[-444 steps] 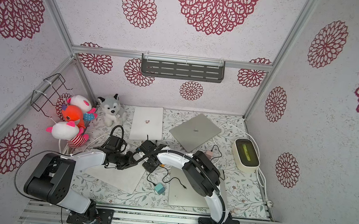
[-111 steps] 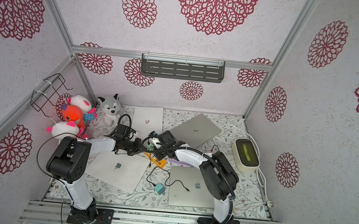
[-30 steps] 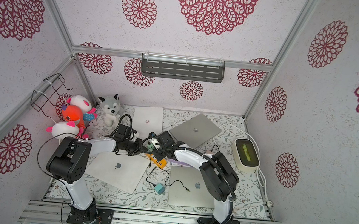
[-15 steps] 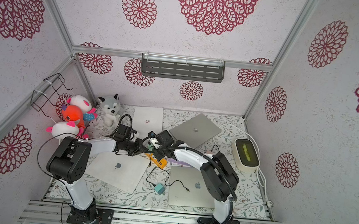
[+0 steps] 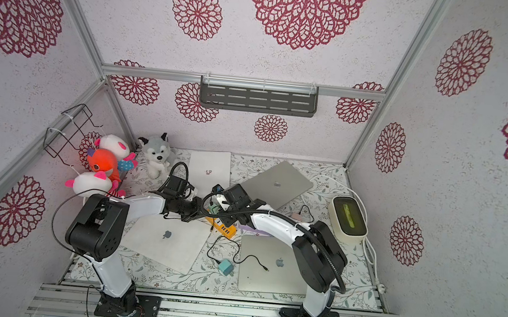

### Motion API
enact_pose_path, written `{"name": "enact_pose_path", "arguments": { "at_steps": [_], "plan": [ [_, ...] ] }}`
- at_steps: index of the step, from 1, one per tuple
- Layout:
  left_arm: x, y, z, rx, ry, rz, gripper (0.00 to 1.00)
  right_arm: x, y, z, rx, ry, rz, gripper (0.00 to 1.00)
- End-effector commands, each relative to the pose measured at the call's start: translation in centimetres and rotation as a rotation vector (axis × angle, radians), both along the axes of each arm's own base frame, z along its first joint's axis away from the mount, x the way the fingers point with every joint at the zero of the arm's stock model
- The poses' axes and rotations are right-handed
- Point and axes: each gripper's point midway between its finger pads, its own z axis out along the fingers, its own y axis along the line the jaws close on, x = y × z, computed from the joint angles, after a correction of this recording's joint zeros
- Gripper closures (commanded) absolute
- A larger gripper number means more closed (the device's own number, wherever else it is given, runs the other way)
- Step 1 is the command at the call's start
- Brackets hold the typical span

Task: Unplug the laptop charger
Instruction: Remove the plug from the socket, then place the plug at the center of the board.

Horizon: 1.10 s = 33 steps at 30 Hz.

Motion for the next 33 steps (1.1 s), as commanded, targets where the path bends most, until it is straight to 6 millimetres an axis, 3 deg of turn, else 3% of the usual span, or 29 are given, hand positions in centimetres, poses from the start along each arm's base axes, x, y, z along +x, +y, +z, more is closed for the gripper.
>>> {"name": "enact_pose_path", "arguments": {
  "at_steps": [1,16,23,33],
  "plan": [
    [-0.9,0.4,0.1,0.040,0.040,0.016,1.00,0.5,-0.7,3.1,0.037,-0.053,-0.041,0.98],
    [-1.0,0.5,1.6,0.046,0.017,0.018,1.00,2.9,-5.7,4.9,0.037,-0.076,-0.133,0.97],
    [-1.2,0.7,1.5,0.051,0.021,0.018,1.00,4.5,-7.4,3.4,0.115,0.003,-0.158,0.96],
    [-1.4,0.9,1.2,0.060,0.030,0.018,1.00,7.0,-7.6,0.6,0.240,0.110,-0.212,0.96]
  ]
}}
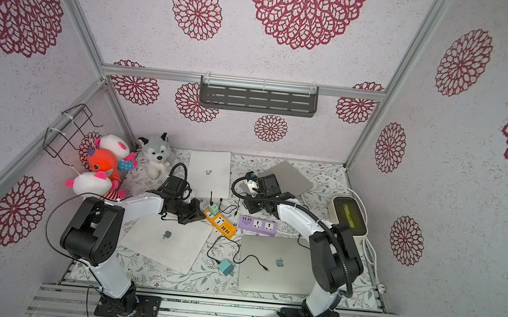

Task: Unplug the laptop charger
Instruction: Place the plug at the center of the board.

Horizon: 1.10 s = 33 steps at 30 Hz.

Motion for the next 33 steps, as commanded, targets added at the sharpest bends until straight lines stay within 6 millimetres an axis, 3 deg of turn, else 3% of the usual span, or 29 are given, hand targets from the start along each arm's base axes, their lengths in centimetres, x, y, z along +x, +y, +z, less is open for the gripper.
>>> {"name": "enact_pose_path", "arguments": {
  "at_steps": [1,26,33],
  "plan": [
    [0.1,0.0,1.0,0.004,-0.026,-0.004,1.00,1.0,1.1,0.4,0.108,0.021,-0.013,0.95],
    [0.0,0.4,1.1,0.018,-0.021,-0.002,1.00,1.0,-0.2,-6.1,0.307,0.240,-0.125,0.89],
    [0.0,0.5,1.1,0.020,-0.022,0.000,1.00,0.9,-0.9,-6.0,0.276,0.241,-0.153,0.66]
  ]
}}
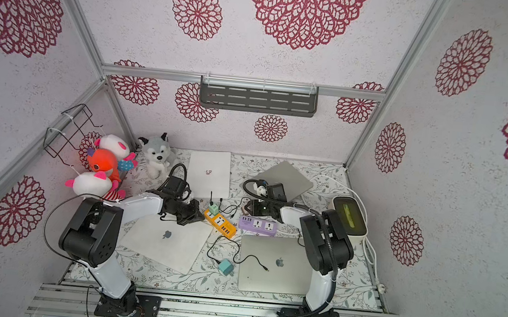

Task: Unplug the laptop charger
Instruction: Place the plug at the center of the board.

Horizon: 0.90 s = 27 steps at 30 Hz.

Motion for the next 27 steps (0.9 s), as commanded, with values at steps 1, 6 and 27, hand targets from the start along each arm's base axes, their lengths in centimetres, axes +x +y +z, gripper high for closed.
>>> {"name": "enact_pose_path", "arguments": {
  "at_steps": [1,6,27],
  "plan": [
    [0.6,0.1,1.2,0.003,-0.044,0.001,1.00,-0.1,-0.6,0.2,-0.020,0.010,-0.017,0.63],
    [0.6,0.2,1.5,0.003,-0.048,0.002,1.00,0.0,-1.0,0.7,-0.040,0.000,-0.023,0.52],
    [1.1,1.7,4.9,0.056,-0.083,0.027,0.97,0.4,-5.7,5.9,-0.179,-0.046,-0.326,0.40]
  ]
}}
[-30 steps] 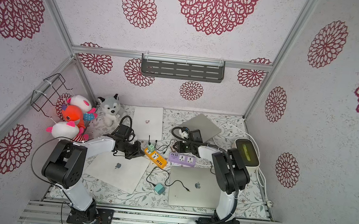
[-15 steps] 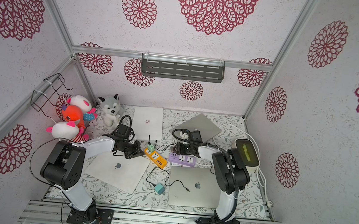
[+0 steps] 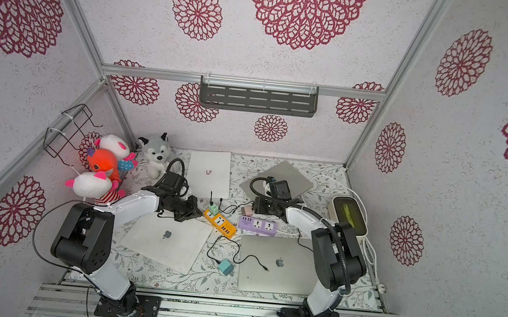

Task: Unplug the laptop charger
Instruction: Place the plug at the center of the board, then remove the charging cable from the laptop.

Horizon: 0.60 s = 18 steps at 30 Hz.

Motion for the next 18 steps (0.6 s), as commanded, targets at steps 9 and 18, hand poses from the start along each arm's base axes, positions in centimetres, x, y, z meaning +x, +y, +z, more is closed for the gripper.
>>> {"name": "enact_pose_path", "arguments": {
  "at_steps": [9,18],
  "plan": [
    [2.3,3.0,4.2,0.054,-0.042,0.054,0.97,0.5,3.1,4.6,-0.097,0.001,-0.204,0.41],
    [6.0,5.3,4.8,-0.003,-0.052,0.093,0.97,3.1,9.9,3.9,-0.052,0.032,-0.122,0.44]
  ]
}}
